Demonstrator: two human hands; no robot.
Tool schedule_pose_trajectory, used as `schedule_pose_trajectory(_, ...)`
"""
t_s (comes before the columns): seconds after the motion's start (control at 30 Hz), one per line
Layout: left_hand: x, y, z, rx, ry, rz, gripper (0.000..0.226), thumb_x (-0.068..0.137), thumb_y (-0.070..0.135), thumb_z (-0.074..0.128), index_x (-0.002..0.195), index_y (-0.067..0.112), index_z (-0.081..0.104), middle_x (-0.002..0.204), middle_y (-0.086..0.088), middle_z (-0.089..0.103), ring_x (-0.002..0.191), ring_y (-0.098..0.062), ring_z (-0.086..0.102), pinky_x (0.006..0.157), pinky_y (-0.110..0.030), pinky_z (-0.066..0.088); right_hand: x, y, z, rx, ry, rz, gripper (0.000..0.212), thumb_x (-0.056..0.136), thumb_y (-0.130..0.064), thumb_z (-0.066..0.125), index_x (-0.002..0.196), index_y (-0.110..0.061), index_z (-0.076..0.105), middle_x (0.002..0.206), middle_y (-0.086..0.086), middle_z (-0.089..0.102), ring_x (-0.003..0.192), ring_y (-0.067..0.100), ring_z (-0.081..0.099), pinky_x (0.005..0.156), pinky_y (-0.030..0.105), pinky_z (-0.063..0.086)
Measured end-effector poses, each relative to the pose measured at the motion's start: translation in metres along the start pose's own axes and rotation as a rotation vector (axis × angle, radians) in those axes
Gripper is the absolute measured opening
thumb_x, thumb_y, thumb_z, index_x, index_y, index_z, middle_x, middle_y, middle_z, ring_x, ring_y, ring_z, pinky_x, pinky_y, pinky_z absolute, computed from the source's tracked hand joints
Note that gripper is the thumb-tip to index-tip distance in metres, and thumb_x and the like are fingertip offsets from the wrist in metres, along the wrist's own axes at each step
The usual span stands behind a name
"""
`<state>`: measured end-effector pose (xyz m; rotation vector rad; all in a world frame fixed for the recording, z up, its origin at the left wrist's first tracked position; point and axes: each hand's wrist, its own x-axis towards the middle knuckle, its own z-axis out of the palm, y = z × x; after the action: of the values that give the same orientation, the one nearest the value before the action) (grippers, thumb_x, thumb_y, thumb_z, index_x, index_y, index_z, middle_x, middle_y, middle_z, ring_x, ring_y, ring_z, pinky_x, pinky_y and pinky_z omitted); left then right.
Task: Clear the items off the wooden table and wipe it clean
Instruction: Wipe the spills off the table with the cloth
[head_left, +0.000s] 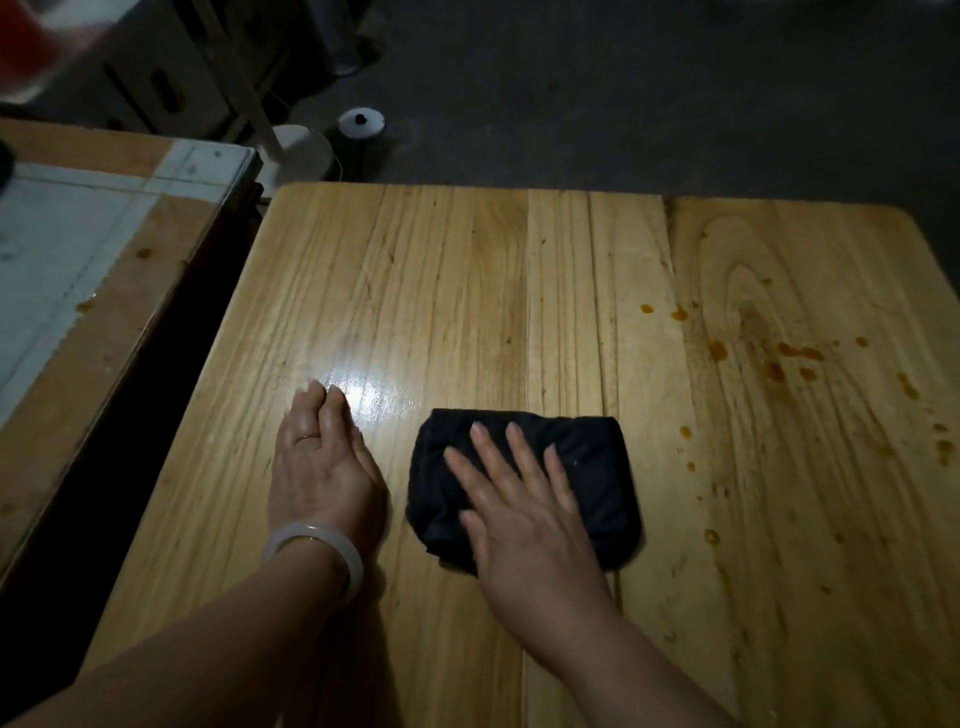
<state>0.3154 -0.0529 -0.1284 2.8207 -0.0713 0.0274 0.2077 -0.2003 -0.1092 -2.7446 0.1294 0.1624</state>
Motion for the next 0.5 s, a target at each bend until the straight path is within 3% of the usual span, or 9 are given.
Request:
schedule_pose_trajectory(0.17,0.004,-0.003,0.001,0.0,0.009,-0.003,0.043,0.097,0.02,0.035,0.139,0.008,0.038,0.149,-0.009,0.031,0.139,-0.024,0.024,0.116,-0.039,0.02,0.063,0.021,-0.019,-0.004,0.011,0.002,0.051,0.104,-0.037,0.024,0.153,-0.038,0.01,0.161,-0.014,-0.006,0.147,0.011,-0.017,0.117,0.037,-0.018)
schedule_pose_trajectory(0.33,0.004,0.0,-0.002,0.011,-0.001,0.009,0.044,0.098,0.02,0.034,0.14,0.007,0.037,0.15,-0.01,0.03,0.14,-0.024,0.023,0.117,-0.037,0.018,0.122,0.043,-0.036,-0.013,-0.011,0.032,0.05,0.105,-0.035,0.026,0.153,-0.038,0.012,0.162,-0.012,-0.003,0.148,0.012,-0.014,0.117,0.038,-0.017)
schedule_pose_trajectory(0.5,0.0,-0.003,-0.002,0.004,-0.004,0.008,0.043,0.098,0.02,0.034,0.139,0.009,0.036,0.15,-0.009,0.029,0.14,-0.024,0.022,0.117,-0.036,0.018,0.111,0.039,-0.032,0.038,0.005,0.039,0.05,0.105,-0.033,0.027,0.153,-0.037,0.013,0.162,-0.012,-0.002,0.148,0.011,-0.014,0.117,0.037,-0.019)
